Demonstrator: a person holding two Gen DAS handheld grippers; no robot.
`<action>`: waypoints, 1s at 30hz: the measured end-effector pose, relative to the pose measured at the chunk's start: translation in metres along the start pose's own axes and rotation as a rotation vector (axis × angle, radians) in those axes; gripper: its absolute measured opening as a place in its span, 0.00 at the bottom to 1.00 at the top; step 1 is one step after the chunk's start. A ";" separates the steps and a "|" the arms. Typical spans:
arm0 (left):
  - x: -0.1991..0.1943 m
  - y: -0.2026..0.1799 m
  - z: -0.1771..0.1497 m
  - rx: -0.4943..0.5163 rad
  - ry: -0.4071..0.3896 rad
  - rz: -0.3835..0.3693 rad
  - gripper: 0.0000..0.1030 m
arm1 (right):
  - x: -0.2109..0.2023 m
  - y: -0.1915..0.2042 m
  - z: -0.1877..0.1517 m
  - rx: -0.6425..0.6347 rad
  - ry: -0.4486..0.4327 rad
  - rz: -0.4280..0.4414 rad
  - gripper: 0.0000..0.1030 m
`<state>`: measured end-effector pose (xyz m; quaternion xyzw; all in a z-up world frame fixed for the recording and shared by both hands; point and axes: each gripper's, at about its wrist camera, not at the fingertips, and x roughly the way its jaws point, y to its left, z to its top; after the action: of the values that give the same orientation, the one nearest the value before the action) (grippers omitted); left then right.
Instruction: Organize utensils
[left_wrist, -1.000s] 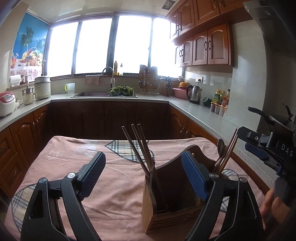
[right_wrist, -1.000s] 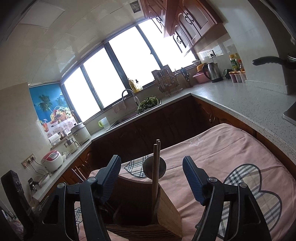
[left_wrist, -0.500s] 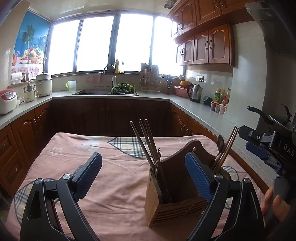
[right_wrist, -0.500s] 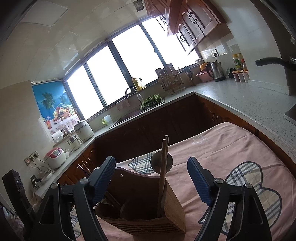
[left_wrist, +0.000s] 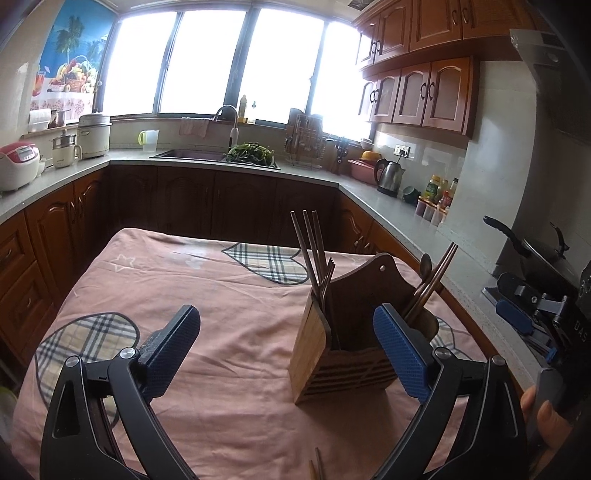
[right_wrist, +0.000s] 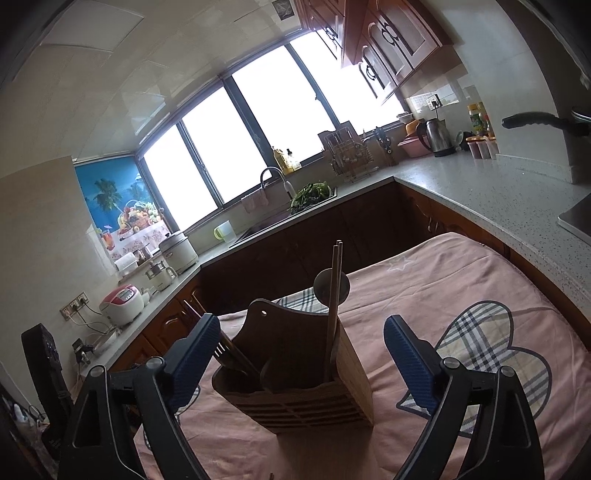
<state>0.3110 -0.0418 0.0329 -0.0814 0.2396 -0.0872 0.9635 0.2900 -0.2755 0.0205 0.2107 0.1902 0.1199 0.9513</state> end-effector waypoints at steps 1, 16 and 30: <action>-0.006 0.001 -0.002 -0.006 0.003 0.000 0.96 | -0.005 0.002 -0.001 -0.002 0.002 0.003 0.89; -0.092 0.012 -0.046 -0.061 0.027 -0.032 1.00 | -0.088 0.018 -0.045 -0.047 0.018 0.001 0.96; -0.152 0.005 -0.100 -0.001 0.016 0.020 1.00 | -0.143 0.033 -0.096 -0.075 0.022 0.005 0.97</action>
<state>0.1318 -0.0166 0.0123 -0.0788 0.2480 -0.0782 0.9624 0.1168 -0.2565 -0.0012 0.1741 0.1954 0.1315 0.9562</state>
